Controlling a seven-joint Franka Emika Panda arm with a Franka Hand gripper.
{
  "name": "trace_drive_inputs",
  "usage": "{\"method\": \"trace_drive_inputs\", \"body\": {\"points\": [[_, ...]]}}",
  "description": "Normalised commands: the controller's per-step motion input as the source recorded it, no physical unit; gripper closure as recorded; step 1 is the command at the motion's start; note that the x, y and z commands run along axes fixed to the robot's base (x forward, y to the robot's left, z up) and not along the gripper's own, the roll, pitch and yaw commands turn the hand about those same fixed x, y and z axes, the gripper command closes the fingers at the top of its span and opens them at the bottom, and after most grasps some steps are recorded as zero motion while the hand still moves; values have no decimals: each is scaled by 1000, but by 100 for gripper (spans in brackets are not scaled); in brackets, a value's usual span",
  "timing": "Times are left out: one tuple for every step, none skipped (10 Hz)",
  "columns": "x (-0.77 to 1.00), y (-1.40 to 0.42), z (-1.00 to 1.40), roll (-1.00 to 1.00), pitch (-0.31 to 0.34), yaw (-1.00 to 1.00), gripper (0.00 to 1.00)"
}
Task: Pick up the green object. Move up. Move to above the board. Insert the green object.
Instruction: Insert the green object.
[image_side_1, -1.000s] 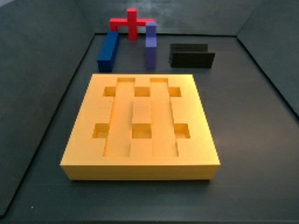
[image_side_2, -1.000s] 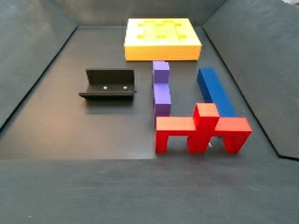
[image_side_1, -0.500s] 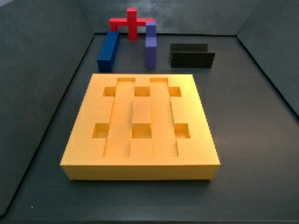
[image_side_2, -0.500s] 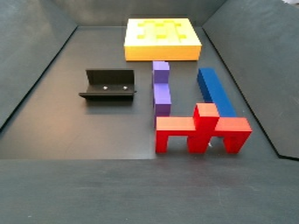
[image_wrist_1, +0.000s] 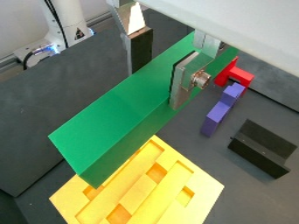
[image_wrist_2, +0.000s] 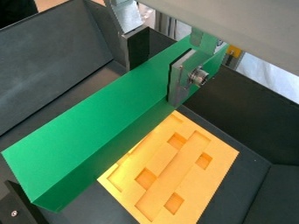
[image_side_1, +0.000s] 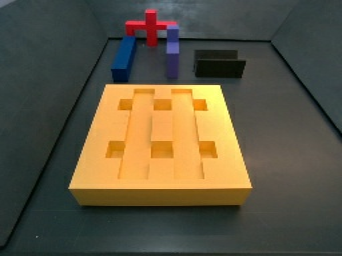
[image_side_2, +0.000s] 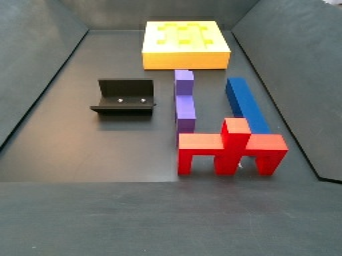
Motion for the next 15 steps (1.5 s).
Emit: {"method": "trace_drive_inputs", "body": {"points": [[0, 0, -63, -90, -10, 0, 100], [-169, 0, -303, -391, -109, 0, 100], [-194, 0, -260, -419, -54, 0, 100], [-249, 0, -391, -367, -23, 0, 100], [-214, -126, -689, -201, -36, 0, 100], [-209, -360, -989, 0, -56, 0, 100], [-189, -491, -1000, 29, -91, 0, 100], [-171, -517, -1000, 67, -53, -3, 100], [0, -437, -1000, 59, -27, -14, 100], [0, -197, -1000, 0, -10, 0, 100], [29, -74, -1000, -20, -9, 0, 100], [46, -29, -986, -79, -40, 0, 100], [69, -26, -946, -93, -57, 0, 100], [117, 0, -1000, 0, -63, 0, 100], [140, -23, -1000, 174, 0, 0, 100]]}}
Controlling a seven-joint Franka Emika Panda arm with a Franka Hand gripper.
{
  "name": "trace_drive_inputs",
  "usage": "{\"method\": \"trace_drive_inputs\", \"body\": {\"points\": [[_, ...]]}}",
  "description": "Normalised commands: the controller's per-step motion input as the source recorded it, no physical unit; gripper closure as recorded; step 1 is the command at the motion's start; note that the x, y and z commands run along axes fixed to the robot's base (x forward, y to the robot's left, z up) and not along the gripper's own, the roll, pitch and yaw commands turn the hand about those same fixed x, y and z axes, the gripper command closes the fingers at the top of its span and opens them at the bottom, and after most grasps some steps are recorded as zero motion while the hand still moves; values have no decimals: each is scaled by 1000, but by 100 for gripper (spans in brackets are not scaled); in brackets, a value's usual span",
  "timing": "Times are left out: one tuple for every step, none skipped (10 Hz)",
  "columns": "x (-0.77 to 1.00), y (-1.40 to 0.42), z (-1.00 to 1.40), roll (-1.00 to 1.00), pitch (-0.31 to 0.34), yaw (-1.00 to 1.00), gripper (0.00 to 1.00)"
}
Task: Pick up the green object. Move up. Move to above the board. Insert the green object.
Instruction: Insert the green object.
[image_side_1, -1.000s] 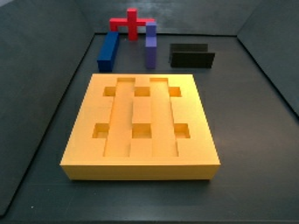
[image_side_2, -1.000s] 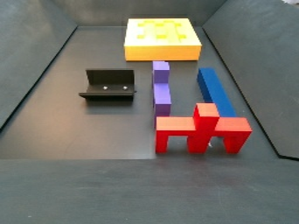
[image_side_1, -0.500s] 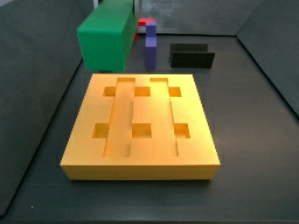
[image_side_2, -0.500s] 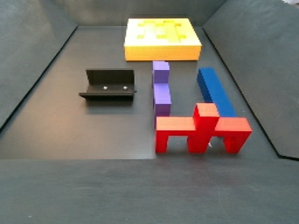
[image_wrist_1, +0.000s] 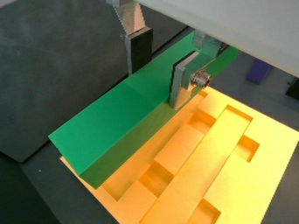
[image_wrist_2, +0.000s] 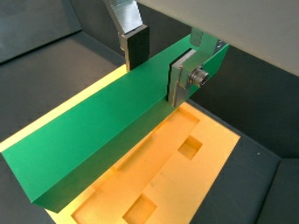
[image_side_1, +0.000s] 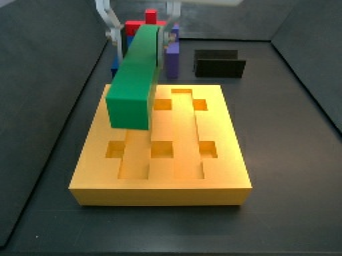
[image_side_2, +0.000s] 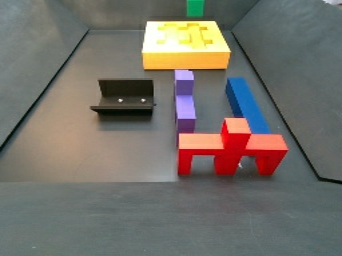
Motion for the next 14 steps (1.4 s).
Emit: {"method": "trace_drive_inputs", "body": {"points": [[57, -63, -643, 360, 6, -46, 100], [57, -57, -711, 340, 0, -60, 100], [0, -71, -597, 281, -166, 0, 100], [9, -20, -543, 217, -156, 0, 100], [0, 0, -417, 0, -93, 0, 100], [-97, 40, -323, -59, -91, 14, 100], [-134, 34, -243, -86, -81, 134, 100], [-100, 0, -203, 0, -63, 91, 100], [-86, 0, -146, 0, -53, 77, 100], [-86, 0, -160, 31, -60, 114, 100], [-94, -14, -163, 54, -80, 294, 100], [0, -49, -174, 34, -54, 223, 100], [0, -63, -194, 20, -64, 183, 100], [0, -123, -203, 41, -44, 151, 100]]}}
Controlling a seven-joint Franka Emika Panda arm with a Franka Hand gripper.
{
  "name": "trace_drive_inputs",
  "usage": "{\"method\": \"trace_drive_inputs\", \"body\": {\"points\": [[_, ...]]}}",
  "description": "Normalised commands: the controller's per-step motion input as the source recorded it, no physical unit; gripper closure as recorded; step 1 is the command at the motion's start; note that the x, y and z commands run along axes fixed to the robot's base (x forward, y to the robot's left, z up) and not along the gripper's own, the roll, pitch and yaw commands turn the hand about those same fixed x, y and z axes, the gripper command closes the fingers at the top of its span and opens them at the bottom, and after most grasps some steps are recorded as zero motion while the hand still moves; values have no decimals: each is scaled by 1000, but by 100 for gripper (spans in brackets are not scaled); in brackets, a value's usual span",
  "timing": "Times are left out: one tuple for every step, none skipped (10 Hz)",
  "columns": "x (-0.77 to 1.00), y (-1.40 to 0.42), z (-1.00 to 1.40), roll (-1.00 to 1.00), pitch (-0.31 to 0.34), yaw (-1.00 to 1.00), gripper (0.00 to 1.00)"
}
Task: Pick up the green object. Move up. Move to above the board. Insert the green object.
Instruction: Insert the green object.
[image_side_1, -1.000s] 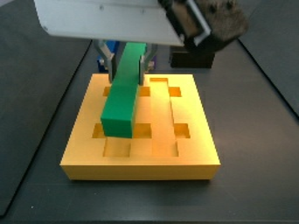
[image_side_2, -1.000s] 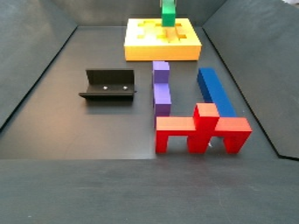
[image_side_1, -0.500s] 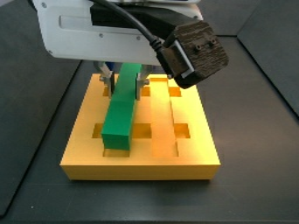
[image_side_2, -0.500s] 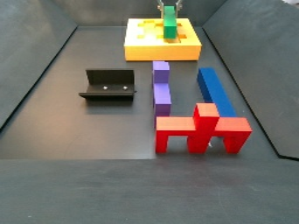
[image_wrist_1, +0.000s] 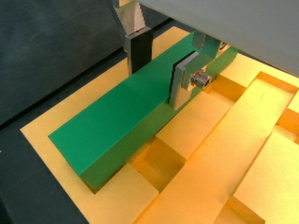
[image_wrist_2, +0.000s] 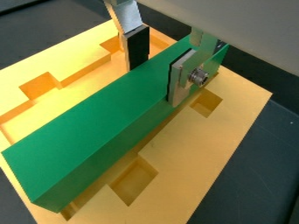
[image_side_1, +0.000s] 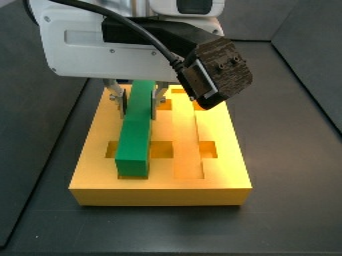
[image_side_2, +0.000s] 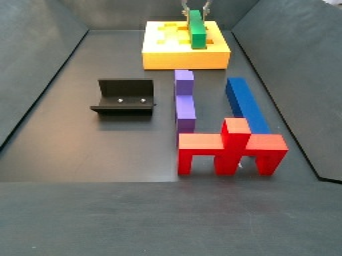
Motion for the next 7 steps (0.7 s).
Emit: {"method": "trace_drive_inputs", "body": {"points": [[0, -54, -166, 0, -26, 14, 100], [0, 0, -197, 0, -21, 0, 100], [0, 0, -223, 0, -26, 0, 100], [11, 37, -274, 0, 0, 0, 100], [0, 114, -277, -97, -16, 0, 100], [0, 26, -126, -57, 0, 0, 100], [0, 0, 0, 0, 0, 0, 100]]}}
